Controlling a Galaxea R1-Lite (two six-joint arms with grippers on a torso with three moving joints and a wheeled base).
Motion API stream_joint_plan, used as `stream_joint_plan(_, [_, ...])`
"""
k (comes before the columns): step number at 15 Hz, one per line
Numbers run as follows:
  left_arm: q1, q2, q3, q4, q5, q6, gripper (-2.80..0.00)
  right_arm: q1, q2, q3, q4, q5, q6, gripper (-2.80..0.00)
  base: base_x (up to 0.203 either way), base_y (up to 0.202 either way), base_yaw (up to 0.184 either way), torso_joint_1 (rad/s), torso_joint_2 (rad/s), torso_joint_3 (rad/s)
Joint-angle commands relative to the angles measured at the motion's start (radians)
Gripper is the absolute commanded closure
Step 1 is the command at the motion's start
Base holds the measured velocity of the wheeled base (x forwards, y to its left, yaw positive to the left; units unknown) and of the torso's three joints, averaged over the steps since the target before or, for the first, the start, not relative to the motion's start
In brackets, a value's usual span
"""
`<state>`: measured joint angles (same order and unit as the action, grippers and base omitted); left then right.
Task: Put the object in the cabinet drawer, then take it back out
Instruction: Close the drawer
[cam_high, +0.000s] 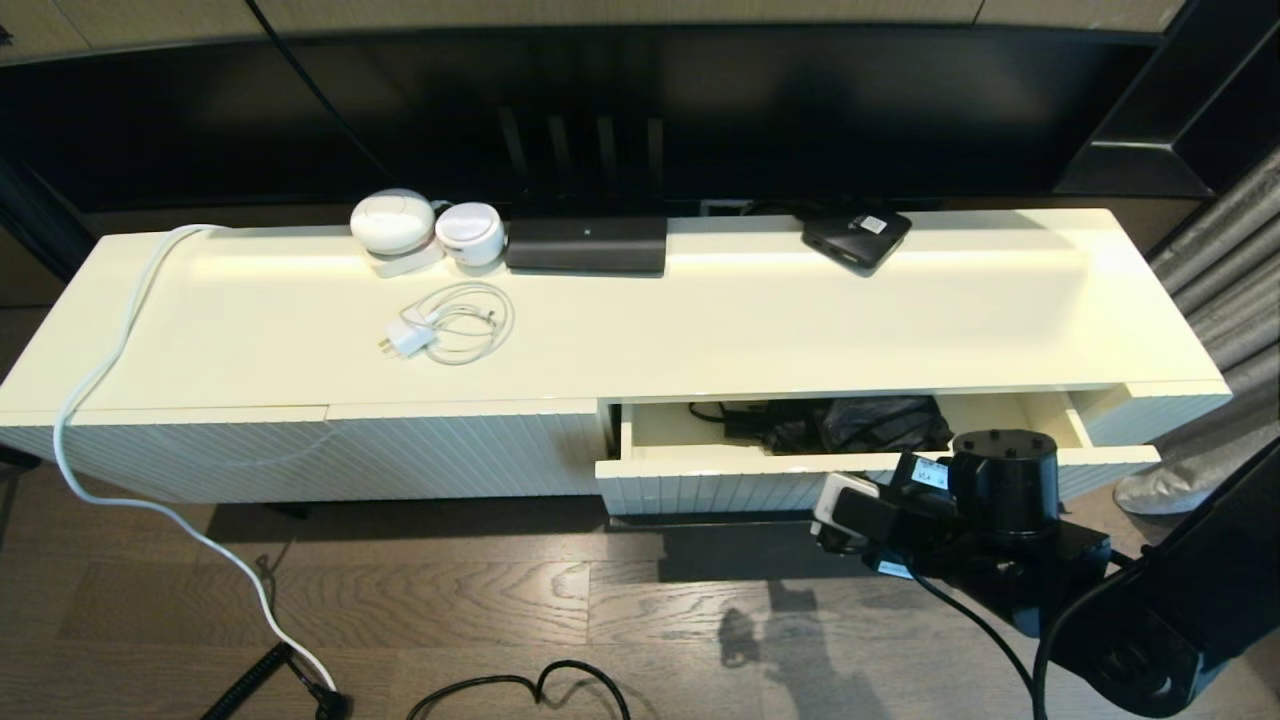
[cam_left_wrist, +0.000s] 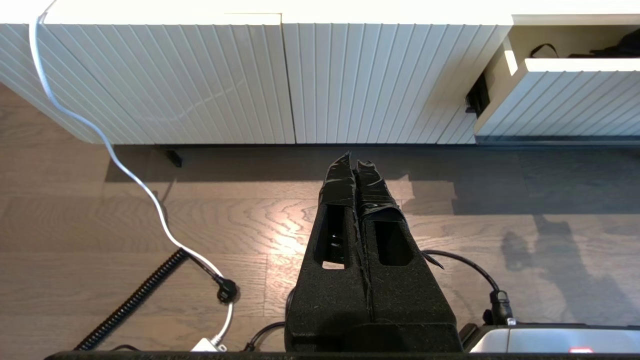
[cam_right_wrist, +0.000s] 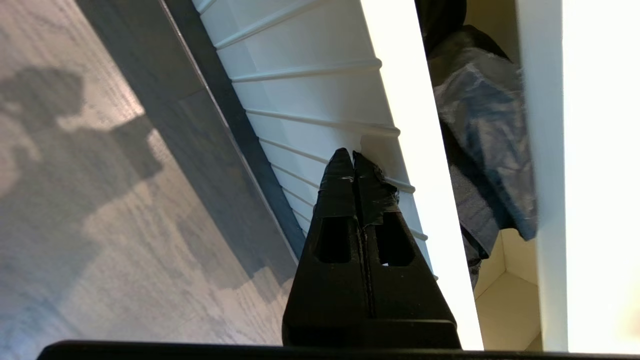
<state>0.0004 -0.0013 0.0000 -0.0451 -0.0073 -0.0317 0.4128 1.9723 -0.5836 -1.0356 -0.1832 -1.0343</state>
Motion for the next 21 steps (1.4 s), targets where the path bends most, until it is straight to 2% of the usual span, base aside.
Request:
stream_joint_plan(1, [0.0, 0.001, 0.0, -0.001, 0.0, -0.001, 0.0, 0.0, 0.007, -0.016, -0.007, -0.001, -0.006, 0.0, 0.0, 0.0, 0.0, 0.0, 0.0, 0.0])
stream_joint_plan(21, [0.001, 0.001, 0.0, -0.001, 0.0, -0.001, 0.0, -0.052, 0.052, -0.248, 0.049, -0.005, -0.029, 0.0, 0.0, 0.0, 0.0, 0.0, 0.0, 0.0])
